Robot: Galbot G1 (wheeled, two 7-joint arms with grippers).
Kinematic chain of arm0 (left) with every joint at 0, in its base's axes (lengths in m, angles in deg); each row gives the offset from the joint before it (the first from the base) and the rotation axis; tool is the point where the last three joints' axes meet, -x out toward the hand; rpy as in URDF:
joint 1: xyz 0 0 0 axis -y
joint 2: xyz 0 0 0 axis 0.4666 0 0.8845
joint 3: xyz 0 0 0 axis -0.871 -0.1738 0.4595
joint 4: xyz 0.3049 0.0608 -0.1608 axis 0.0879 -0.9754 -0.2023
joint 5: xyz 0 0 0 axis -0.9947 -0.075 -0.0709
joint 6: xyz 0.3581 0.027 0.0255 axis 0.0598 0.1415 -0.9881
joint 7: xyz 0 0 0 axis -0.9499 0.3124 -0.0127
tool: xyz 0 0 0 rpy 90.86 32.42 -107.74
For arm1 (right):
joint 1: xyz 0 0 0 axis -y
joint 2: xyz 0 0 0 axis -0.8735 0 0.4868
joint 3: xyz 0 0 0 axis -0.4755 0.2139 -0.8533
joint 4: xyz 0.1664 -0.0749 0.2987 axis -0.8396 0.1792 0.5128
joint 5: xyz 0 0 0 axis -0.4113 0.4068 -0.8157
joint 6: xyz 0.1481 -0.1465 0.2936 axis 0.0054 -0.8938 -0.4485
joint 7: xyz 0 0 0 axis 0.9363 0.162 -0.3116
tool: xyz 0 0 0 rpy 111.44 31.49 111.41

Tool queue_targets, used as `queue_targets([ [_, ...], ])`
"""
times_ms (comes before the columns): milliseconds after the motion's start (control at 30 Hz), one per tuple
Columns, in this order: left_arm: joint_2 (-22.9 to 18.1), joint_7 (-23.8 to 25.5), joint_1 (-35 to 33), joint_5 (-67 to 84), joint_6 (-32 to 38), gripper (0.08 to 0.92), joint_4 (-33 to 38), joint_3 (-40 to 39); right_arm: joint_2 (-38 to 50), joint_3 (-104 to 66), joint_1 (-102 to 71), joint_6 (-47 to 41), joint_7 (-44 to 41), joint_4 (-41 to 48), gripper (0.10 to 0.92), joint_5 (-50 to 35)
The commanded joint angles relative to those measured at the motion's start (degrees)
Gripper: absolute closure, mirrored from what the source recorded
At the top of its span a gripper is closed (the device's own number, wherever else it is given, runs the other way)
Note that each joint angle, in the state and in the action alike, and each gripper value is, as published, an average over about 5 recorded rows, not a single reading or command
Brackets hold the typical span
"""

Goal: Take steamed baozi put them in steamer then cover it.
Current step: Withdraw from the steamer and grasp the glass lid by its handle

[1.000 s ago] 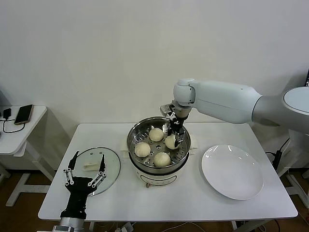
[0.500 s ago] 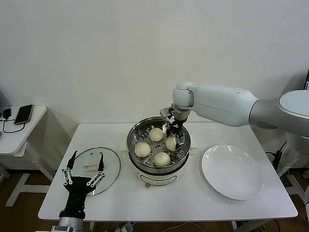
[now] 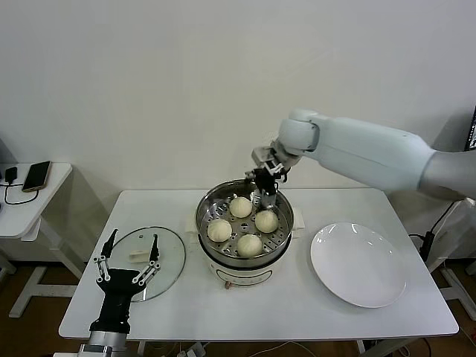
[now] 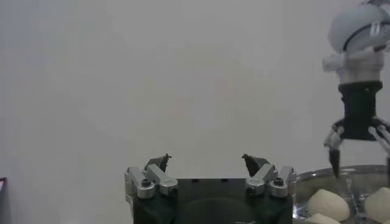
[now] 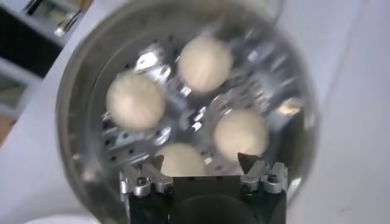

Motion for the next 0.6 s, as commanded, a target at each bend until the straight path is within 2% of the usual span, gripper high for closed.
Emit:
queue_targets([
  [33, 0.54, -1.50, 1.12, -3.73, -1.77, 0.177, -0.45, 0.11, 12.93, -20.61, -14.76, 10.09, 54.95, -7.50, 0.203, -3.27],
  [133, 1.18, -2.95, 1.78, -6.25, -3.17, 0.177, -0.56, 0.03, 14.63, -31.06, -25.35, 14.00, 63.99, -7.78, 0.203, -2.99],
  [267, 1.75, -3.96, 3.27, -8.98, -4.37, 0.177, -1.30, -0.01, 15.67, -45.42, -39.71, 17.91, 69.54, -8.25, 0.203, -1.70],
  [600, 3.42, -4.24, 7.14, -13.13, -5.16, 0.177, -6.14, 1.07, 15.62, -70.87, -70.35, 19.77, 72.14, -12.22, 0.203, -1.03],
])
